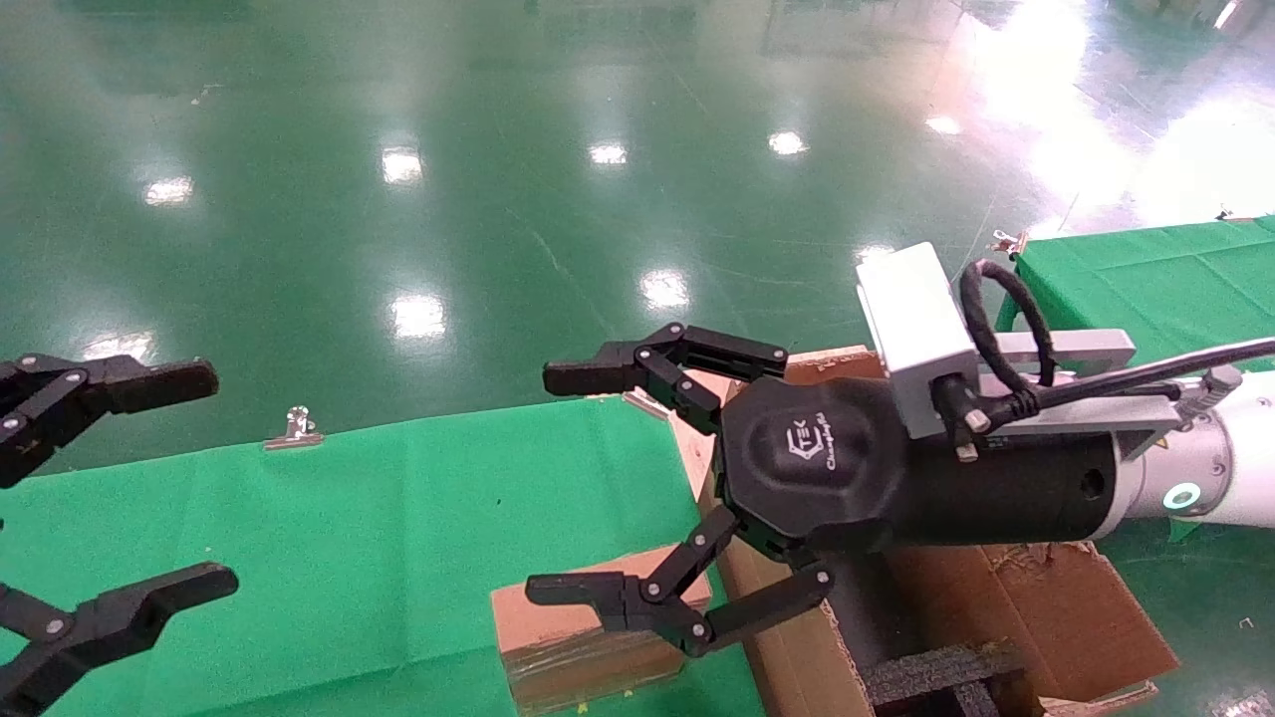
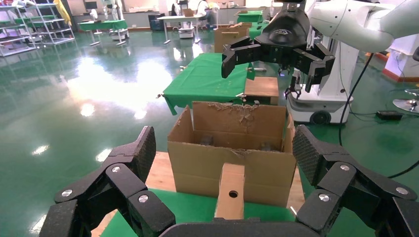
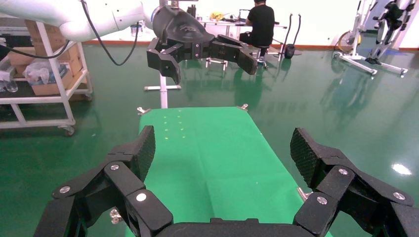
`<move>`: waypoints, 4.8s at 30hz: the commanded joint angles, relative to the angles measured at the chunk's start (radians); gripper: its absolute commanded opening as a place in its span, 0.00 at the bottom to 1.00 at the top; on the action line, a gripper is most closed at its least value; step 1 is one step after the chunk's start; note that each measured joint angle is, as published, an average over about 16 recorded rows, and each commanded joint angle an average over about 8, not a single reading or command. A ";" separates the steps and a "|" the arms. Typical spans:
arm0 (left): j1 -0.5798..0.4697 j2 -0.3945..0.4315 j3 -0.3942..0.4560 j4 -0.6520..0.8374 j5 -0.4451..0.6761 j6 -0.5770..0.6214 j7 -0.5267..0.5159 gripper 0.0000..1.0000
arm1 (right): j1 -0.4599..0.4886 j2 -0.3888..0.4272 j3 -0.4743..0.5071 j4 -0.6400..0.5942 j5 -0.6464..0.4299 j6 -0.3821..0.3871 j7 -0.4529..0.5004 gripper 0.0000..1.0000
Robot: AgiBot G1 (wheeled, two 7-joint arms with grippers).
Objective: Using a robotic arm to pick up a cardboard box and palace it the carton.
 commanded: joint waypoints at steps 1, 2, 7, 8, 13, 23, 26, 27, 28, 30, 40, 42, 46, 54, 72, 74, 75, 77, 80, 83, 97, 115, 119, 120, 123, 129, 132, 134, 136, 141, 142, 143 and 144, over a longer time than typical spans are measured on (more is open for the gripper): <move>0.000 0.000 0.000 0.000 0.000 0.000 0.000 1.00 | 0.000 0.000 0.000 0.000 0.000 0.000 0.000 1.00; 0.000 0.000 0.000 0.000 0.000 0.000 0.000 1.00 | 0.000 0.000 0.000 0.000 0.000 0.000 0.000 1.00; 0.000 0.000 0.000 0.000 0.000 0.000 0.000 1.00 | 0.000 0.000 0.000 0.000 0.000 0.000 0.000 1.00; 0.000 0.000 0.000 0.000 0.000 0.000 0.000 1.00 | 0.000 0.000 0.000 0.000 0.000 0.000 0.000 1.00; 0.000 0.000 0.000 0.000 0.000 0.000 0.000 0.99 | 0.000 0.000 0.000 0.000 0.000 0.000 0.000 1.00; 0.000 0.000 0.000 0.000 0.000 0.000 0.000 0.00 | 0.000 0.000 0.001 0.000 0.000 0.000 0.000 1.00; 0.000 0.000 0.000 0.000 0.000 0.000 0.000 0.00 | -0.001 0.000 -0.001 0.000 -0.002 0.001 0.002 1.00; 0.000 0.000 0.000 0.000 0.000 0.000 0.000 0.00 | 0.001 0.001 -0.003 0.001 -0.007 0.000 0.003 1.00; 0.000 0.000 0.000 0.000 0.000 0.000 0.000 0.00 | 0.004 0.001 -0.007 0.003 -0.016 0.001 0.006 1.00; 0.000 0.000 0.000 0.000 0.000 0.000 0.000 0.00 | 0.015 0.002 -0.021 0.010 -0.044 0.001 0.014 1.00; 0.000 0.000 0.000 0.000 0.000 0.000 0.000 0.00 | 0.175 -0.064 -0.174 0.009 -0.363 -0.016 0.085 1.00; 0.000 0.000 0.000 0.000 0.000 0.000 0.000 0.00 | 0.207 -0.091 -0.206 -0.004 -0.424 -0.022 0.093 1.00; 0.000 0.000 0.000 0.000 0.000 0.000 0.000 0.00 | 0.263 -0.149 -0.266 -0.034 -0.535 -0.033 0.104 1.00; 0.000 0.000 0.000 0.000 0.000 0.000 0.000 0.00 | 0.361 -0.252 -0.375 -0.079 -0.720 -0.058 0.106 1.00; 0.000 0.000 0.000 0.000 0.000 0.000 0.000 0.02 | 0.504 -0.375 -0.599 -0.081 -0.961 -0.071 0.089 1.00; 0.000 0.000 0.000 0.000 0.000 0.000 0.000 0.27 | 0.508 -0.378 -0.607 -0.082 -0.956 -0.069 0.090 0.93; 0.000 0.000 0.000 0.000 0.000 0.000 0.000 0.39 | 0.509 -0.379 -0.611 -0.083 -0.953 -0.069 0.090 0.81; 0.000 0.000 0.000 0.000 0.000 0.000 0.000 0.64 | 0.513 -0.380 -0.618 -0.084 -0.947 -0.069 0.089 0.56; 0.000 0.000 0.000 0.000 0.000 0.000 0.000 1.00 | 0.518 -0.381 -0.629 -0.085 -0.942 -0.071 0.087 0.19; 0.000 0.000 0.000 0.000 0.000 0.000 0.000 1.00 | 0.523 -0.382 -0.637 -0.085 -0.940 -0.073 0.086 0.00; 0.000 0.000 0.000 0.000 0.000 0.000 0.000 1.00 | 0.523 -0.381 -0.636 -0.085 -0.937 -0.074 0.086 0.00; 0.000 0.000 0.000 0.000 0.000 0.000 0.000 1.00 | 0.520 -0.380 -0.632 -0.084 -0.937 -0.072 0.085 0.00; 0.000 0.000 0.000 0.000 0.000 0.000 0.000 1.00 | 0.521 -0.379 -0.631 -0.085 -0.936 -0.070 0.086 0.00; 0.000 0.000 0.000 0.000 0.000 0.000 0.000 1.00 | 0.523 -0.379 -0.631 -0.087 -0.933 -0.071 0.086 0.00; 0.000 0.000 0.000 0.000 0.000 0.000 0.000 1.00 | 0.539 -0.378 -0.630 -0.098 -0.919 -0.073 0.083 0.00; 0.000 0.000 0.000 0.000 0.000 0.000 0.000 1.00 | 0.638 -0.375 -0.637 -0.158 -0.855 -0.088 0.035 0.00; 0.000 0.000 0.000 0.000 0.000 0.000 0.000 1.00 | 0.715 -0.372 -0.654 -0.204 -0.810 -0.095 -0.002 0.00; 0.000 0.000 0.000 0.000 0.000 0.000 0.000 1.00 | 0.771 -0.370 -0.672 -0.236 -0.776 -0.098 -0.028 0.00; 0.000 0.000 0.000 0.000 0.000 0.000 0.000 1.00 | 0.829 -0.367 -0.696 -0.268 -0.739 -0.101 -0.054 0.00; 0.000 0.000 0.000 0.000 0.000 0.000 0.000 1.00 | 0.966 -0.356 -0.779 -0.333 -0.652 -0.104 -0.114 0.00; 0.000 0.000 0.000 0.000 0.000 0.000 0.000 1.00 | 0.990 -0.353 -0.798 -0.344 -0.634 -0.105 -0.124 0.00; 0.000 0.000 0.000 0.000 0.000 0.000 0.000 1.00 | 1.011 -0.350 -0.817 -0.355 -0.617 -0.105 -0.133 0.00; 0.000 0.000 0.000 0.000 0.000 0.000 0.000 1.00 | 1.031 -0.347 -0.837 -0.365 -0.601 -0.105 -0.143 0.00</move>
